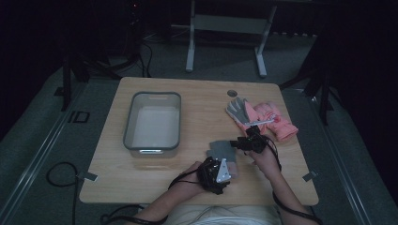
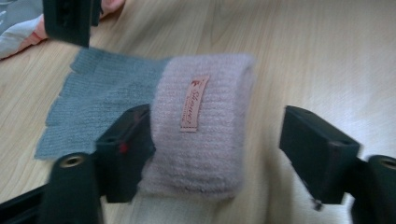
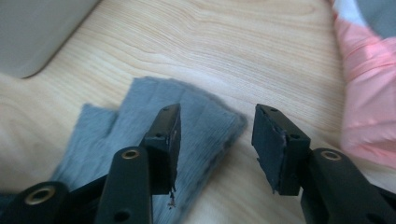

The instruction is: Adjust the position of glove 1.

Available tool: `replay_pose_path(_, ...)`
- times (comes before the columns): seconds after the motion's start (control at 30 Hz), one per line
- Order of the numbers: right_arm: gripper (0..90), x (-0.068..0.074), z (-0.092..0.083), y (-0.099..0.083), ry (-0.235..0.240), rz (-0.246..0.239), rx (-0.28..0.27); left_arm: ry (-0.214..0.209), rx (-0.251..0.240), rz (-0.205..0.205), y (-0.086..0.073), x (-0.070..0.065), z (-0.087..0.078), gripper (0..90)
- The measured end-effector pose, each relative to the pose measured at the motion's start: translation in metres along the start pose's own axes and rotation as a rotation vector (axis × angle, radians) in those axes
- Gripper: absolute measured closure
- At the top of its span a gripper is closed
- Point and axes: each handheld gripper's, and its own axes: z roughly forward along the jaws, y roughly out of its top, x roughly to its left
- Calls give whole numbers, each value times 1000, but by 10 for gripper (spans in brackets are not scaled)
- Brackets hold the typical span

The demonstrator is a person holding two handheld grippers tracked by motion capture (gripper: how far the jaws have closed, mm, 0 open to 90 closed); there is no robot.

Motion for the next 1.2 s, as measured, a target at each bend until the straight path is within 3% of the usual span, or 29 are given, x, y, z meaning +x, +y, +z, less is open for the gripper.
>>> replay_pose_path(0.1, 477, -3, 11, 0, -4, 19, 19, 10, -5, -2, -2, 0, 1, 318)
replay_pose_path(0.13, 456, -3, 17, -1, 6, 26, 33, 19, -6, 0, -2, 1, 0, 381)
replay_pose_path(0.2, 437, -2, 24, -3, 11, 22, 49, 27, 2, 7, -3, 2, 1, 419)
replay_pose_path(0.27, 432, 1, 28, -5, 0, 19, 64, 44, 31, 37, -2, 2, 3, 428)
replay_pose_path(0.3, 432, 1, 28, -5, 0, 19, 64, 44, 31, 37, -2, 2, 3, 428)
replay_pose_path(0.4, 438, 3, 28, -6, -7, 28, 54, 67, 56, 89, 0, -2, 6, 422)
replay_pose_path(0.53, 473, 5, 28, -8, 15, 28, 51, 62, 65, 97, -1, 0, 6, 468)
replay_pose_path(0.57, 477, 5, 29, -8, 28, 32, 50, 55, 62, 94, -1, 1, 5, 497)
replay_pose_path(0.6, 513, 5, 30, -7, 51, 39, 50, 37, 63, 76, 0, 5, 3, 581)
replay_pose_path(0.67, 549, 4, 32, -6, 85, 55, 57, -6, 50, 24, -1, 14, 0, 645)
replay_pose_path(0.7, 549, 4, 32, -6, 85, 55, 57, -23, 38, 1, -2, 17, 0, 645)
replay_pose_path(0.8, 593, 6, 38, -1, 149, 74, 72, -28, 25, -4, -5, 17, -1, 677)
replay_pose_path(0.83, 593, 6, 38, -1, 149, 74, 72, -26, 25, -6, -5, 17, -1, 677)
replay_pose_path(0.93, 687, 8, 41, 2, 172, 74, 68, -38, 23, -34, -5, 19, -2, 690)
replay_pose_path(0.97, 711, 10, 42, 4, 188, 68, 74, -45, 24, -49, -6, 21, -3, 693)
replay_pose_path(1.1, 740, 18, 34, 7, 173, 8, 53, -84, 40, -91, -6, 30, -8, 700)
replay_pose_path(1.2, 744, 21, 24, 12, 187, -6, 32, -89, 47, -92, -5, 35, -13, 703)
